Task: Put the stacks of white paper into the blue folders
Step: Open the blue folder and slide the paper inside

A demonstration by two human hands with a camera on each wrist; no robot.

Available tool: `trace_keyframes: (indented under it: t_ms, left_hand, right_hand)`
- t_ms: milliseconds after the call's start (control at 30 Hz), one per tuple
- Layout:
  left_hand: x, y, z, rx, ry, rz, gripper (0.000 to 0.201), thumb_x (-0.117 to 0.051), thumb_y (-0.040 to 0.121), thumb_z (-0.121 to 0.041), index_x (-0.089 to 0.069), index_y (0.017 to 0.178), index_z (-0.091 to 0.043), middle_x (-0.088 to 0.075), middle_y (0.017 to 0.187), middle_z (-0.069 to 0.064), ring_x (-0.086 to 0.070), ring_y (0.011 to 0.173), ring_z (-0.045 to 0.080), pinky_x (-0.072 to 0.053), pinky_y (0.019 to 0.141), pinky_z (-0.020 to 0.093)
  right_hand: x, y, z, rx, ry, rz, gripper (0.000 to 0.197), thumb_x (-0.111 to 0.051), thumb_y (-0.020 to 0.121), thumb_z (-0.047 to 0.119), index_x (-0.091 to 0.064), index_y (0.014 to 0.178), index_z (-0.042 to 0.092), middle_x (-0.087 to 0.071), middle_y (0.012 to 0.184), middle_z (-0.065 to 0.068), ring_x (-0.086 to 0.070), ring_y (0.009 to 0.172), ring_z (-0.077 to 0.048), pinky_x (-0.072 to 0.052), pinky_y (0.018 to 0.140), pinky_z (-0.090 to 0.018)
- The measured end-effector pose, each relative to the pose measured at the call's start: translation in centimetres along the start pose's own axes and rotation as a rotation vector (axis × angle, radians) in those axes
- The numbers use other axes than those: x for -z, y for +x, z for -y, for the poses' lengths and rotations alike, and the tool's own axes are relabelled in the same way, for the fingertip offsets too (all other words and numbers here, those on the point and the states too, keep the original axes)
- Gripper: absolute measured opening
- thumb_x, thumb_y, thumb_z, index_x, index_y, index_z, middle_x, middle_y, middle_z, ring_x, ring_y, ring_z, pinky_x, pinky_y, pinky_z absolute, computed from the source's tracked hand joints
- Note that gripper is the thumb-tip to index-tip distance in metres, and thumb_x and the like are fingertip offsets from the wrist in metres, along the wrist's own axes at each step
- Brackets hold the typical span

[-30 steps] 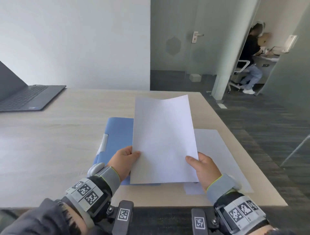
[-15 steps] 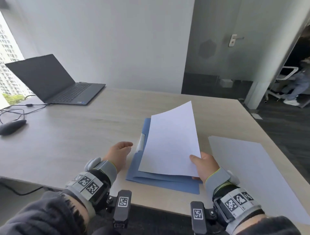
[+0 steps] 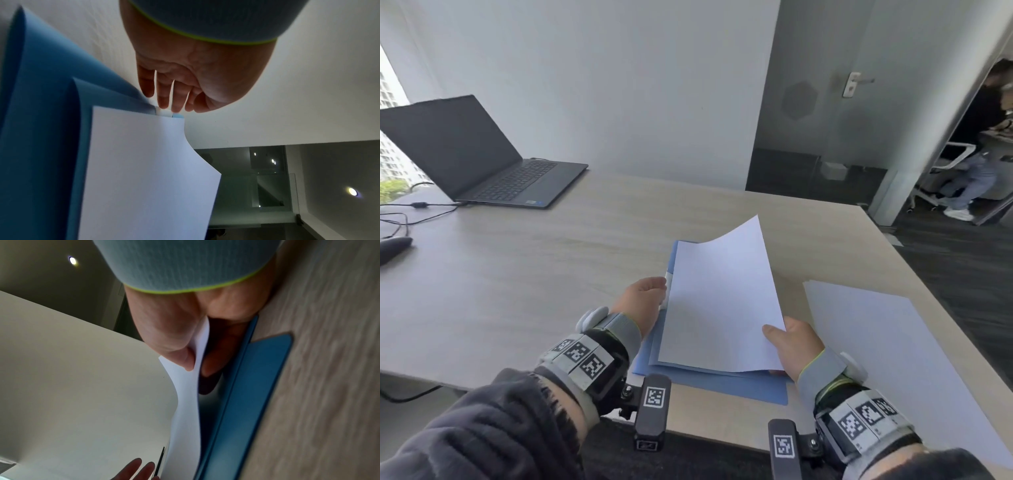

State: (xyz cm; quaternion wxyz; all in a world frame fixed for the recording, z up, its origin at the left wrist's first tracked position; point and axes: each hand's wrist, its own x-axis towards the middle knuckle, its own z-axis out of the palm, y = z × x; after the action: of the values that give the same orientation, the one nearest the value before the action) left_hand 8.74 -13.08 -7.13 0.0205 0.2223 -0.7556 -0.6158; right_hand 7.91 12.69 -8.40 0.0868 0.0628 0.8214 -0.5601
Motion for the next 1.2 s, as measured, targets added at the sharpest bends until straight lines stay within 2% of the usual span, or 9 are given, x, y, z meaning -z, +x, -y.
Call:
trace_keyframes:
  t_ms: [100, 200, 433, 567, 700, 833, 967, 1033, 1200]
  left_hand:
    - [-0.4, 0.3, -0.5, 0.002, 0.092, 0.028, 0.049, -0.051, 0.090, -0.014, -0.050, 0.138, -0.024, -0.056, 0.138, 0.003, -0.056, 0.115, 0.024, -0.044, 0.104, 0.040]
    - [-1.0, 0.3, -0.8, 0.037, 0.201, 0.071, 0.054, -0.048, 0.095, -0.015, -0.040, 0.147, -0.023, -0.053, 0.141, 0.008, -0.054, 0.115, 0.026, -0.037, 0.091, 0.029]
    - [-1.4, 0.0, -1.1, 0.049, 0.126, 0.067, 0.054, -0.051, 0.093, -0.009, -0.043, 0.146, -0.020, -0.049, 0.147, 0.008, -0.048, 0.130, 0.028, -0.034, 0.095, 0.029]
    - [-1.1, 0.4, -1.7, 0.062, -0.017, 0.055, 0.052, -0.050, 0.092, -0.002, -0.046, 0.142, -0.014, -0.054, 0.142, 0.008, -0.052, 0.127, 0.028, -0.039, 0.109, 0.040]
    - [-0.7, 1.0, -1.5, 0.086, -0.047, 0.013, 0.061, -0.057, 0.082, -0.020, -0.046, 0.141, -0.024, -0.067, 0.119, 0.013, -0.065, 0.108, 0.040, -0.053, 0.095, 0.056]
    - [-0.5, 1.2, -0.6, 0.093, -0.049, 0.020, 0.063, -0.065, 0.078, -0.024, -0.049, 0.139, -0.027, -0.069, 0.114, 0.012, -0.069, 0.100, 0.034, -0.055, 0.093, 0.051]
    - [0.0, 1.5, 0.2, 0.108, -0.086, 0.029, 0.058, -0.069, 0.076, -0.018, -0.056, 0.131, -0.032, -0.073, 0.102, 0.015, -0.068, 0.084, 0.031, -0.055, 0.087, 0.059]
    - [0.4, 1.3, 0.2, 0.113, -0.109, 0.039, 0.051, -0.068, 0.083, -0.011, -0.056, 0.129, -0.029, -0.072, 0.102, 0.020, -0.065, 0.080, 0.030, -0.056, 0.085, 0.055]
    - [1.5, 1.0, 0.9, 0.104, -0.084, 0.091, 0.055, -0.067, 0.086, -0.002, -0.051, 0.132, -0.027, -0.070, 0.087, 0.012, -0.066, 0.072, 0.027, -0.058, 0.079, 0.046]
  right_hand:
    - [0.1, 0.0, 0.0, -0.017, 0.016, 0.005, 0.012, -0.057, 0.090, 0.014, -0.067, 0.088, 0.009, -0.070, 0.085, -0.015, -0.065, 0.067, -0.031, -0.052, 0.043, -0.030]
    - [0.2, -0.1, 0.1, -0.030, 0.028, 0.010, 0.013, -0.056, 0.090, 0.014, -0.066, 0.088, 0.007, -0.069, 0.084, -0.016, -0.063, 0.065, -0.030, -0.052, 0.044, -0.030]
    - [0.4, -0.1, 0.3, -0.023, 0.026, 0.040, 0.017, -0.056, 0.092, 0.016, -0.064, 0.098, 0.003, -0.067, 0.086, -0.016, -0.061, 0.064, -0.027, -0.056, 0.051, -0.038]
    - [0.5, -0.3, 0.4, -0.021, 0.040, 0.047, 0.015, -0.055, 0.093, 0.016, -0.064, 0.095, 0.005, -0.065, 0.085, -0.014, -0.060, 0.063, -0.025, -0.056, 0.053, -0.040]
    - [0.6, -0.4, 0.3, -0.017, 0.043, 0.040, 0.017, -0.056, 0.092, 0.018, -0.065, 0.096, 0.005, -0.068, 0.089, -0.017, -0.062, 0.065, -0.027, -0.058, 0.056, -0.044]
    - [0.9, -0.7, 0.2, -0.009, 0.033, 0.065, 0.018, -0.055, 0.093, 0.019, -0.065, 0.100, 0.006, -0.070, 0.098, -0.022, -0.063, 0.068, -0.027, -0.057, 0.053, -0.037]
    - [0.9, -0.6, 0.2, -0.008, 0.031, 0.066, 0.019, -0.056, 0.093, 0.019, -0.065, 0.102, 0.006, -0.070, 0.101, -0.022, -0.064, 0.071, -0.028, -0.057, 0.051, -0.036]
    - [0.8, -0.6, 0.1, -0.004, 0.039, 0.070, 0.016, -0.055, 0.093, 0.018, -0.066, 0.100, 0.009, -0.071, 0.100, -0.021, -0.064, 0.068, -0.028, -0.055, 0.048, -0.033]
    - [0.8, -0.5, 0.1, -0.012, 0.032, 0.058, 0.011, -0.057, 0.092, 0.017, -0.066, 0.096, 0.011, -0.069, 0.092, -0.015, -0.063, 0.067, -0.026, -0.054, 0.047, -0.032]
